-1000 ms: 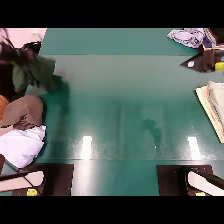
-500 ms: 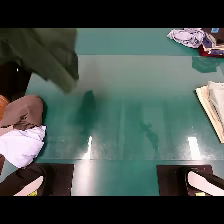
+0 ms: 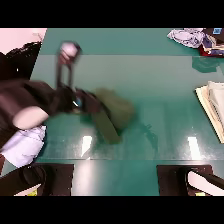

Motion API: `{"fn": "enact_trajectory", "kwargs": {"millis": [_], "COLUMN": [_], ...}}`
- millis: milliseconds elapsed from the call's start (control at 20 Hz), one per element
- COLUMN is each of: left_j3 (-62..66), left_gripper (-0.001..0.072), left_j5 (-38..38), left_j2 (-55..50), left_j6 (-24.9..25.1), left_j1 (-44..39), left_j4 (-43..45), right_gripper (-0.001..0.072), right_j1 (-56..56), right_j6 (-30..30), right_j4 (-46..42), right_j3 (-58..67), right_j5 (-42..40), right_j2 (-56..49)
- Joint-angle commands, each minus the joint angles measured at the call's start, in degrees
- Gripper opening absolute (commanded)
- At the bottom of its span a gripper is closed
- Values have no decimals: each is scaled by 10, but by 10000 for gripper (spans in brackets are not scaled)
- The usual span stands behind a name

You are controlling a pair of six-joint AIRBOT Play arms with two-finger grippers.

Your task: Fold the shirts.

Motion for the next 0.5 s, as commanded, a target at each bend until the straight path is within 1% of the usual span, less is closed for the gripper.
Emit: {"fn": "enact_trajectory", "kwargs": {"millis": [0,100,150,200,350,400,450], "left_j3": [-103,-93,-77,-61,-47,-48,-48], "left_gripper": [679,666,666,666,665,664,664], "left_j5": [80,73,61,56,57,50,38], "left_j2": [0,1,1,1,-3,-14,-33], "left_j6": [-30,7,14,28,81,115,165], "left_j1": [-54,-39,-13,22,170,216,259], "left_j4": [-79,-49,-28,-19,-31,-54,-94], "right_gripper": [18,18,18,18,18,18,18], "right_j1": [0,0,0,0,0,0,1], "right_j6": [0,0,0,0,0,0,0], "right_j4": [0,0,0,0,0,0,0], "right_j3": [1,0,1,1,0,0,0], "right_j5": [9,11,11,13,21,23,24], "right_j2": [0,0,0,0,0,0,0]}}
